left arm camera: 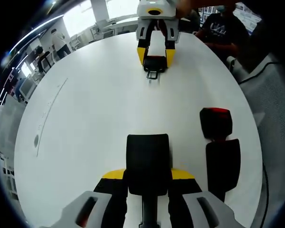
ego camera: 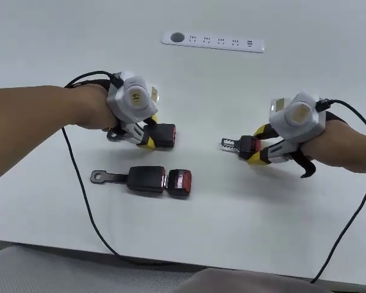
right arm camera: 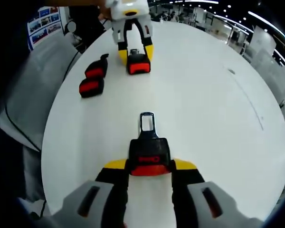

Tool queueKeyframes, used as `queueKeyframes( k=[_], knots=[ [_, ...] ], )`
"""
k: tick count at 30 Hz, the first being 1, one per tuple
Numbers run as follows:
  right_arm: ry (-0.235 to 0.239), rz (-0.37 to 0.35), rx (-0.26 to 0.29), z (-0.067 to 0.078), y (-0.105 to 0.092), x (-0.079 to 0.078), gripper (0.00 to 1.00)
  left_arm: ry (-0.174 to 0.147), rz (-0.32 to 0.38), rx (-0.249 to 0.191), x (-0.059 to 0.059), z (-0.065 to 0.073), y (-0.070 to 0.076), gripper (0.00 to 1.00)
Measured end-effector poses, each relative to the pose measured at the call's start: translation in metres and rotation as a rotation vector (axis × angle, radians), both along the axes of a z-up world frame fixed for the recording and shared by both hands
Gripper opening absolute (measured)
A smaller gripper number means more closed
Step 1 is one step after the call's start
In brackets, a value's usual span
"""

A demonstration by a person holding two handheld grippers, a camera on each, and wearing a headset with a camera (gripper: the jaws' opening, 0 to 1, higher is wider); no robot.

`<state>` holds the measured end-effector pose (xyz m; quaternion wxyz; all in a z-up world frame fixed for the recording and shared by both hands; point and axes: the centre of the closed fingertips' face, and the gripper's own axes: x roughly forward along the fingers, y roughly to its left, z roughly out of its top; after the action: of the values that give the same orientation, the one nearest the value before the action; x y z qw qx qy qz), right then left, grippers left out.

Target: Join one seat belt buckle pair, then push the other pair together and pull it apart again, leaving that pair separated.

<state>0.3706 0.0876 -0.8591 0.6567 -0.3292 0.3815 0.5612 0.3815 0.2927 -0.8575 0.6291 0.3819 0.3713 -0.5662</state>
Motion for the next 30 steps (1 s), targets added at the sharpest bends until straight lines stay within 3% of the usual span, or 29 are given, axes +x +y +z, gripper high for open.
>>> queueKeyframes(
  k=[8, 13, 14, 17, 22, 24, 26, 30],
  knots=[
    [0.002, -0.002, -0.028, -0.001, -0.007, 0.001, 0.36, 0.005, 0.007, 0.012, -0.001, 0.001, -0.001, 0.33],
    [0.002, -0.021, -0.041, -0.001, -0.008, 0.001, 0.37, 0.006, 0.009, 0.053, -0.002, 0.001, -0.003, 0.33],
    [0.002, -0.029, -0.043, -0.001, -0.008, 0.0, 0.37, -0.012, -0.011, 0.061, -0.003, 0.002, -0.003, 0.33],
    [-0.001, -0.057, -0.054, -0.001, -0.009, 0.001, 0.39, -0.024, -0.003, 0.067, -0.004, 0.002, -0.002, 0.33],
    [-0.069, -0.066, -0.084, 0.003, -0.012, 0.004, 0.46, -0.066, 0.011, 0.072, -0.005, 0.005, 0.002, 0.35],
    [-0.092, -0.073, -0.092, 0.006, -0.014, 0.006, 0.49, -0.074, 0.006, 0.088, -0.008, 0.006, 0.007, 0.41],
    [-0.092, -0.102, -0.087, 0.008, -0.016, 0.006, 0.49, -0.057, 0.068, 0.053, -0.011, 0.014, 0.009, 0.43],
    [-0.116, -0.112, -0.05, 0.021, -0.015, -0.003, 0.5, -0.124, 0.125, -0.005, -0.007, 0.039, 0.013, 0.47]
  ],
)
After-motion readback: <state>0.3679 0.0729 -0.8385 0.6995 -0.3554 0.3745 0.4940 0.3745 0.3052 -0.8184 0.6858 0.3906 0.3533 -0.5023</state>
